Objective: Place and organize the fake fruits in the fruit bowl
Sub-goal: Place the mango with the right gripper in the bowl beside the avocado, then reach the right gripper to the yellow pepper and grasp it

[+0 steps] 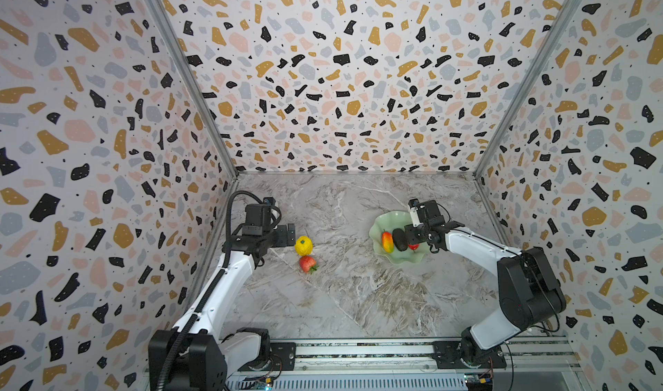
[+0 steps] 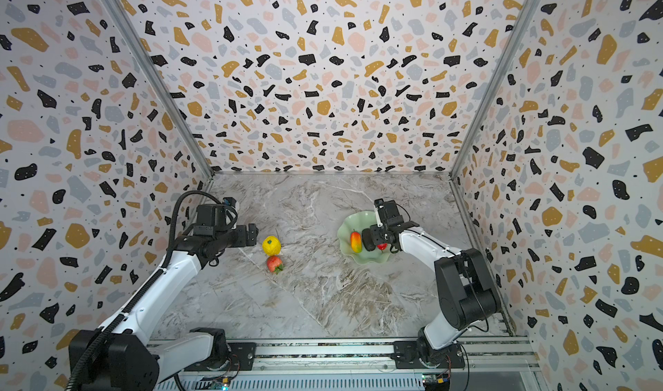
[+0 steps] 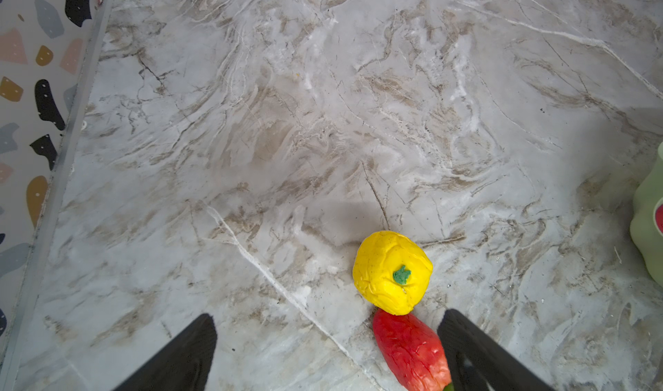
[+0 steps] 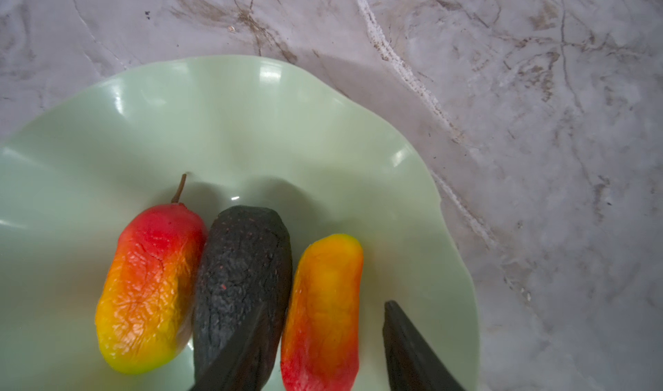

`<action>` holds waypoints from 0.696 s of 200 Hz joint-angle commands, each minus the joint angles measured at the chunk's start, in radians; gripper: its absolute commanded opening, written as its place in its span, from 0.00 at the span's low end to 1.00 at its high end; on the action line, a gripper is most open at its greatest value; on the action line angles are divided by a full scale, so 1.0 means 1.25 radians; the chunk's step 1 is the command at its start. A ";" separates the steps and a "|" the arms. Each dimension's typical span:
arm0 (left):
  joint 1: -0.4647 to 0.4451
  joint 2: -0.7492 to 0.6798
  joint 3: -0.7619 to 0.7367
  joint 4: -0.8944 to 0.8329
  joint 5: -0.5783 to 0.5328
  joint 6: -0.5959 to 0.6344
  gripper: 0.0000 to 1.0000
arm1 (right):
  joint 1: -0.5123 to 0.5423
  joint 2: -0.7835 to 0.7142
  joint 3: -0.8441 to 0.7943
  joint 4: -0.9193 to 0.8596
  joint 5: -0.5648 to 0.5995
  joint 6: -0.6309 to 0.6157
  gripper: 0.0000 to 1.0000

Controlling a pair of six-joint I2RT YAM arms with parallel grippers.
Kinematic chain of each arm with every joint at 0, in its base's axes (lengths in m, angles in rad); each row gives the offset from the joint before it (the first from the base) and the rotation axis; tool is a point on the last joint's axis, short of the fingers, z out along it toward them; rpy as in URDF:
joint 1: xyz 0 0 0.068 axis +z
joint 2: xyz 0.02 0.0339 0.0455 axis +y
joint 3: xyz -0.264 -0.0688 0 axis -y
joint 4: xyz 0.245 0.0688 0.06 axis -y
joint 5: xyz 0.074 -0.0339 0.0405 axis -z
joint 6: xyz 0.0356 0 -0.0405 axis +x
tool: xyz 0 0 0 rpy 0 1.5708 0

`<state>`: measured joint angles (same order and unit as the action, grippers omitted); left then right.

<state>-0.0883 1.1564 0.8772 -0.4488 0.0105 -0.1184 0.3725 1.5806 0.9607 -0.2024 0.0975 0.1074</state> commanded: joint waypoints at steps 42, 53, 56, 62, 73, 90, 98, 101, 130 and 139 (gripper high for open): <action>-0.003 -0.017 0.014 0.005 0.009 0.008 1.00 | 0.172 -0.066 0.120 -0.037 0.031 -0.025 0.99; -0.003 -0.019 0.014 0.005 0.010 0.009 1.00 | 0.226 -0.051 0.141 -0.017 0.024 -0.019 0.99; -0.003 -0.019 0.013 0.005 0.010 0.009 1.00 | 0.240 -0.046 0.146 -0.012 0.019 -0.016 0.99; -0.003 -0.021 0.012 0.005 0.010 0.010 1.00 | 0.265 -0.033 0.158 0.004 0.012 -0.007 0.99; -0.003 -0.022 0.012 0.005 0.009 0.010 1.00 | 0.304 -0.005 0.178 0.038 -0.002 0.013 0.99; -0.003 -0.025 0.012 0.003 0.006 0.011 1.00 | 0.347 0.055 0.219 0.100 -0.038 0.047 0.99; -0.003 -0.026 0.012 0.003 0.004 0.011 1.00 | 0.363 0.090 0.248 0.120 -0.057 0.067 0.99; -0.003 -0.026 0.012 0.004 0.002 0.011 1.00 | 0.369 0.104 0.260 0.128 -0.064 0.073 0.99; -0.003 -0.032 0.011 0.004 -0.007 0.010 1.00 | 0.419 0.249 0.407 0.155 -0.120 0.099 0.99; -0.003 -0.033 0.011 0.003 -0.009 0.010 0.99 | 0.432 0.296 0.458 0.148 -0.127 0.101 0.99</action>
<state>-0.0883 1.1358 0.8772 -0.4488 0.0097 -0.1154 0.8764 1.8481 1.3949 -0.0517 0.0017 0.1879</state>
